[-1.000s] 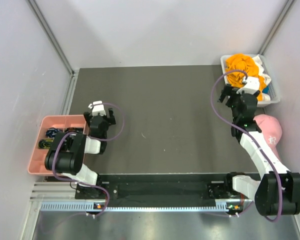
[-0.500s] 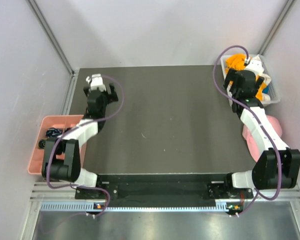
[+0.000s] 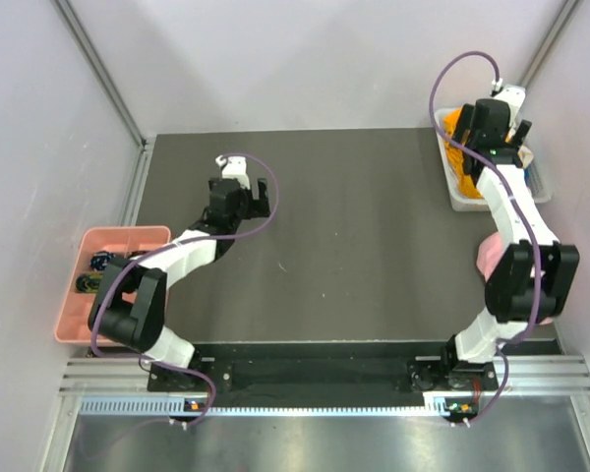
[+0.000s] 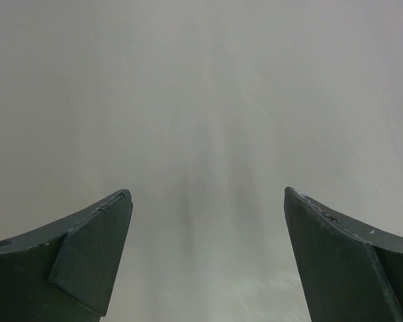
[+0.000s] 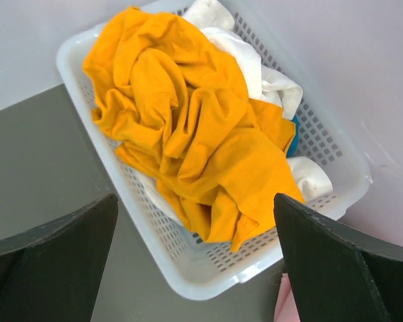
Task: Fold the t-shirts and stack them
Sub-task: Grab crumpled tshirt from bin with the right arm
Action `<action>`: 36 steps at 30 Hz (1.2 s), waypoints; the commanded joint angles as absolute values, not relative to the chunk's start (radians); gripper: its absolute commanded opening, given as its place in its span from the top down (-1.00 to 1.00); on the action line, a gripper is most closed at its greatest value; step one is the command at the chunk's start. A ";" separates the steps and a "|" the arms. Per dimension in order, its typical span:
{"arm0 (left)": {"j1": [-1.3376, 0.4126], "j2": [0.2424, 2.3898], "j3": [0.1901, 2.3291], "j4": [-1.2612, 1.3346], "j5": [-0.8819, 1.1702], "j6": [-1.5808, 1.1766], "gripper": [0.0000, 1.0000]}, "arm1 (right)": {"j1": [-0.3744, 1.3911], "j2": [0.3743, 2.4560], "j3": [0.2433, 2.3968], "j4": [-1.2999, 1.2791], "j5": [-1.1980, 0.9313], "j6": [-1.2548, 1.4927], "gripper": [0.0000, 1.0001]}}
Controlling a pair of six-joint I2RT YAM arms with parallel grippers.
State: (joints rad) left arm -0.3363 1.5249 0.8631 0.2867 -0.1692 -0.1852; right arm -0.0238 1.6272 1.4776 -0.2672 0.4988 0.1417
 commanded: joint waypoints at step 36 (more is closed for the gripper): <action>-0.606 1.273 0.644 0.212 -0.233 -0.350 -0.98 | -0.222 1.818 1.732 -0.479 0.175 0.195 1.00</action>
